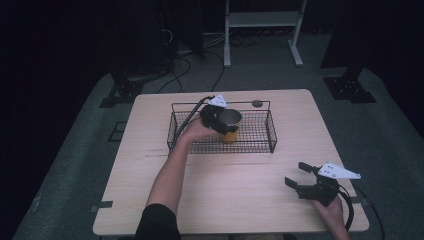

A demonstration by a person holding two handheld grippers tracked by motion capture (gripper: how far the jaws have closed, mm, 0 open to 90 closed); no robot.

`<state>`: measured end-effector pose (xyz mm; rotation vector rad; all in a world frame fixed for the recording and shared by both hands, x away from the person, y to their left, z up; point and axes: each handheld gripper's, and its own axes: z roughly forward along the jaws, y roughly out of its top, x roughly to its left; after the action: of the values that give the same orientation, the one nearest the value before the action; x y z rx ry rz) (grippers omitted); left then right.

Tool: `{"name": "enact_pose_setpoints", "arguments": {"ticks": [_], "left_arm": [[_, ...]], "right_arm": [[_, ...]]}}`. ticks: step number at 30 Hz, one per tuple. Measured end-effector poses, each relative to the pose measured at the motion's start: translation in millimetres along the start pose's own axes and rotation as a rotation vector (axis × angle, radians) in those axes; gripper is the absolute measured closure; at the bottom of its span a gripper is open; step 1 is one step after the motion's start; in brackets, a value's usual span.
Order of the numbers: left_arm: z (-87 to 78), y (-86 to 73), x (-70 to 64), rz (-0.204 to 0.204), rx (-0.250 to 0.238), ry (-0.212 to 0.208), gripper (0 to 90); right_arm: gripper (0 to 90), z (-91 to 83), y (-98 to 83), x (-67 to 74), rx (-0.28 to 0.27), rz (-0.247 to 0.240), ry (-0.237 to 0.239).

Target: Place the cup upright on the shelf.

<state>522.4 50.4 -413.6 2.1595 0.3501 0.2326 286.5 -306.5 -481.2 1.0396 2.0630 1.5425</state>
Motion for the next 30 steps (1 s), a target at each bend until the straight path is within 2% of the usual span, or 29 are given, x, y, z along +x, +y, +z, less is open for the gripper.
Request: {"name": "enact_pose_setpoints", "arguments": {"ticks": [11, 22, 30], "left_arm": [[-4.7, 5.8, -2.7, 0.011, -0.035, 0.021, 0.2], [-10.7, 8.3, -2.5, 0.008, -0.063, 0.022, 0.2], [-15.4, 11.7, -3.7, 0.022, -0.080, 0.032, 0.1]], "right_arm": [[13.4, 0.1, 0.0, 0.1, 0.001, -0.001, 0.002], [13.4, -0.4, -0.1, -1.1, -0.004, 0.009, 0.005], [13.3, -1.2, -0.3, -3.0, -0.011, 0.023, 0.011]]}}
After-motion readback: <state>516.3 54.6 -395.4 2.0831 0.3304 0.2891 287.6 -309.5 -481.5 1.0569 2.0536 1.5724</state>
